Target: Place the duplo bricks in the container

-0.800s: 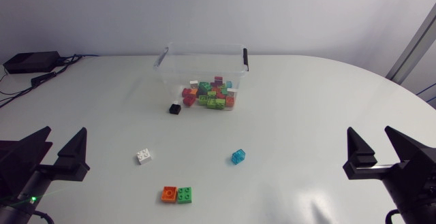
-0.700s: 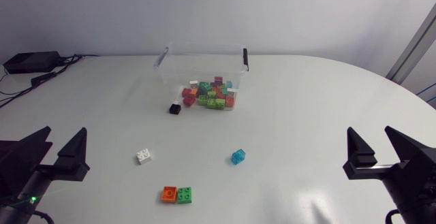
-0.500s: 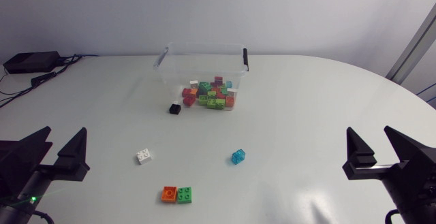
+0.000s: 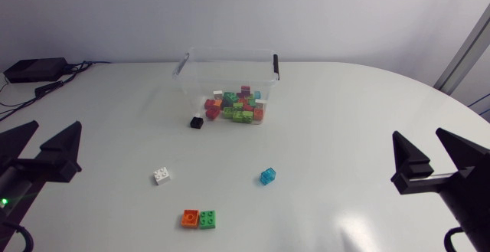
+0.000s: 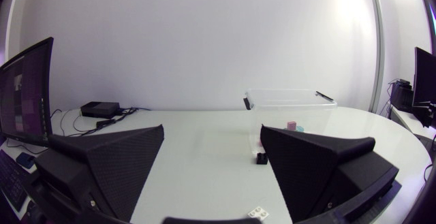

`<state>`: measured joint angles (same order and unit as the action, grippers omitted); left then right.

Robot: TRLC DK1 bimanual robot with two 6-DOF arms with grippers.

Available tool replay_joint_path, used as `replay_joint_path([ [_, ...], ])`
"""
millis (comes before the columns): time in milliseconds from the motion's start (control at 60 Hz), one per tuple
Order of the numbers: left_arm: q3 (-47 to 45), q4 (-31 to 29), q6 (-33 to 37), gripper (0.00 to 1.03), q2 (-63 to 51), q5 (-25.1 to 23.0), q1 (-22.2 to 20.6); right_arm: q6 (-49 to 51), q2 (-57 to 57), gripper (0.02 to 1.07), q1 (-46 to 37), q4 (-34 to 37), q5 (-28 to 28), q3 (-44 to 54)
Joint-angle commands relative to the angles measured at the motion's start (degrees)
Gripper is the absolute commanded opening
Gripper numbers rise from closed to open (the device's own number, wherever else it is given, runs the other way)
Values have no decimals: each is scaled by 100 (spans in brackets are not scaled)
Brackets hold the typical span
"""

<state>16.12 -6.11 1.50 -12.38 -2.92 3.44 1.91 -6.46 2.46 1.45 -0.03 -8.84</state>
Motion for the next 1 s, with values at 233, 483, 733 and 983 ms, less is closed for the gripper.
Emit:
replay_joint_path([
  [233,1570,-514,149,96,-2901,-33,-520,-33,-2404,103,264,66,-102,-1471],
  [483,2545,-1446,747,96,-4686,-51,-872,-33,-3793,103,281,944,-190,-2333],
  [733,3424,-2377,2320,95,-6479,-42,-1030,310,-4803,103,405,2131,-278,-3141],
  [983,3846,-3221,3173,95,-7621,-25,-1584,1206,-6157,103,519,3379,-436,-4047],
])
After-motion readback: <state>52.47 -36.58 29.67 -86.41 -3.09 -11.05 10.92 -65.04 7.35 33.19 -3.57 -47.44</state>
